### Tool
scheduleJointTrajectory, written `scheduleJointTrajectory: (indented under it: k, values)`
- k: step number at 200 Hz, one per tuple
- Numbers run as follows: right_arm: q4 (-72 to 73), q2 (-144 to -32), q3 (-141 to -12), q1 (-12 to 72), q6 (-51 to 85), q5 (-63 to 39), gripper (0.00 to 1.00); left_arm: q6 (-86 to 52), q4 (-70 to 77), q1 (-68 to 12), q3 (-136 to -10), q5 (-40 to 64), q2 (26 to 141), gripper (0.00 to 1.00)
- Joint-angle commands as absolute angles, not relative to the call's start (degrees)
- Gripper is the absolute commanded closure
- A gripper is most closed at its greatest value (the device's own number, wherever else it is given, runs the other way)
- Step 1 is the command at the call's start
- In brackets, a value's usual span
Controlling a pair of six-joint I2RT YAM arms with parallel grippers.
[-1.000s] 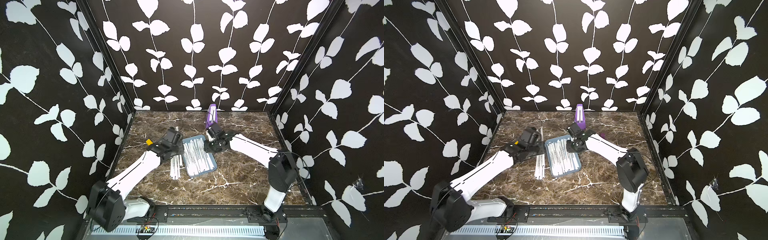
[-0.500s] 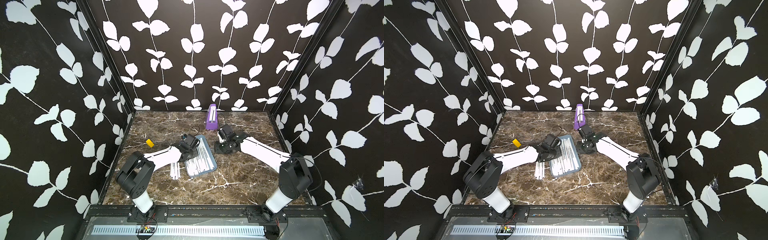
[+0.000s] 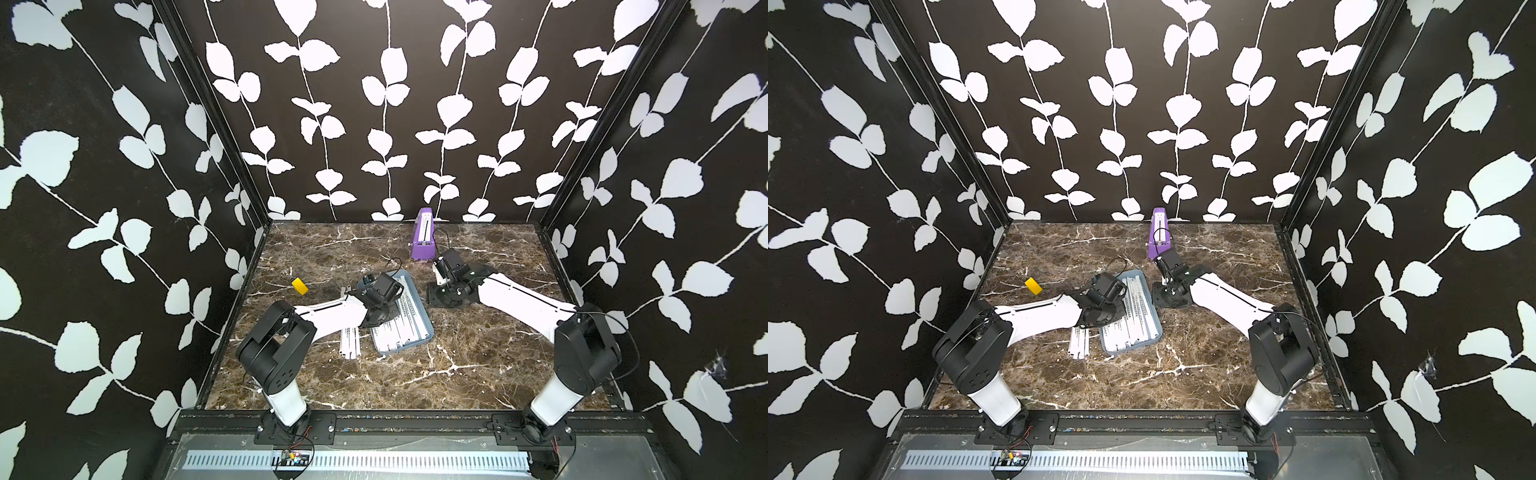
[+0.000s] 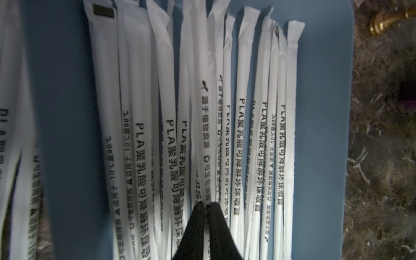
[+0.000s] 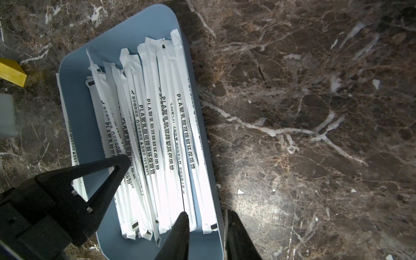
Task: Put the straws into the storage box
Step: Place the straw in the storage box.
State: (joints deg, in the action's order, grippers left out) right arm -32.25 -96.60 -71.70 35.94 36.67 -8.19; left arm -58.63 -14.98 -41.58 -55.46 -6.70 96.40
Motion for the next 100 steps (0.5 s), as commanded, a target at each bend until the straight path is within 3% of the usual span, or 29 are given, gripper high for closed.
scheduleJointTrajectory:
  k: [1, 57, 100]
  values:
    - [-31.0, -97.4, -72.0, 36.0, 36.7, -8.5, 0.7, -59.6, -17.0, -41.5, -55.4, -8.0, 92.8, 0.81]
    - [-30.8, -99.9, -74.8, 37.7, 36.0, -7.4, 0.7, -58.9, -20.2, -41.6, -55.4, -9.4, 86.2, 0.58]
    - [-31.1, -103.5, -78.5, 41.3, 34.3, -7.5, 0.69, -45.2, -31.6, -41.3, -60.4, -19.3, 77.8, 0.4]
